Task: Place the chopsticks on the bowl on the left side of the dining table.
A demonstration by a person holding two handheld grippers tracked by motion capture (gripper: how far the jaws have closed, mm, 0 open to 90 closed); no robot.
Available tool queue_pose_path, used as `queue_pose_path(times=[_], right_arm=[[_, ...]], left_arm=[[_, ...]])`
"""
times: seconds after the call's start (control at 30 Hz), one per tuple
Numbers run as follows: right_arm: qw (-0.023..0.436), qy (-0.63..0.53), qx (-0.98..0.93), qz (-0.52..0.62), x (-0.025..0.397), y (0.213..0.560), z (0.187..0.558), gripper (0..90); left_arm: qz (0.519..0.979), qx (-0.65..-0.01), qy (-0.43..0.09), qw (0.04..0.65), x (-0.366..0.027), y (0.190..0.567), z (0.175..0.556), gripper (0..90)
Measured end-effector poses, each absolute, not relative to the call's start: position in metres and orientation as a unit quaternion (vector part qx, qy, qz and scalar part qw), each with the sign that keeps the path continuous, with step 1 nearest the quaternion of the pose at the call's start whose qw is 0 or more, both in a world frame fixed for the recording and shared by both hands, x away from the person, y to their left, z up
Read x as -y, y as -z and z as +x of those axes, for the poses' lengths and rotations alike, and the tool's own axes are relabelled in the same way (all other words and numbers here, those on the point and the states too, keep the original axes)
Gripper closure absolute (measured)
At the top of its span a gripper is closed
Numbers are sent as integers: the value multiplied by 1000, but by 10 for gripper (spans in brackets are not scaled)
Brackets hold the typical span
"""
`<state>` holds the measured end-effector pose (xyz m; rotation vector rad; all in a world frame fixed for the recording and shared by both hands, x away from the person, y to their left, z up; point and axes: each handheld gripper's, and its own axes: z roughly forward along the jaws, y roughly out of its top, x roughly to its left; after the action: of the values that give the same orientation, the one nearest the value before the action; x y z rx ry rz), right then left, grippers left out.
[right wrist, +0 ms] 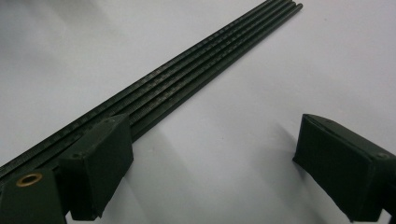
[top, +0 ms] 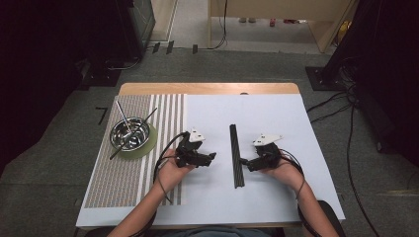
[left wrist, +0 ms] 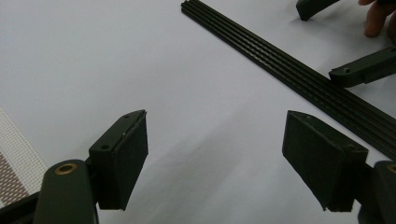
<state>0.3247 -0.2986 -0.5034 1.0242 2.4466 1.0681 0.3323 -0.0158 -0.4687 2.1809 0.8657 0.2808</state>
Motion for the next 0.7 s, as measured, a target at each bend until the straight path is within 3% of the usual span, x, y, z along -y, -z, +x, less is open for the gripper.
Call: queue_pose_path(times=[0.7], right_arm=[[141, -370, -847, 355, 299, 503, 325, 109]], left_arm=[[858, -324, -90, 388, 36, 475, 325, 224]])
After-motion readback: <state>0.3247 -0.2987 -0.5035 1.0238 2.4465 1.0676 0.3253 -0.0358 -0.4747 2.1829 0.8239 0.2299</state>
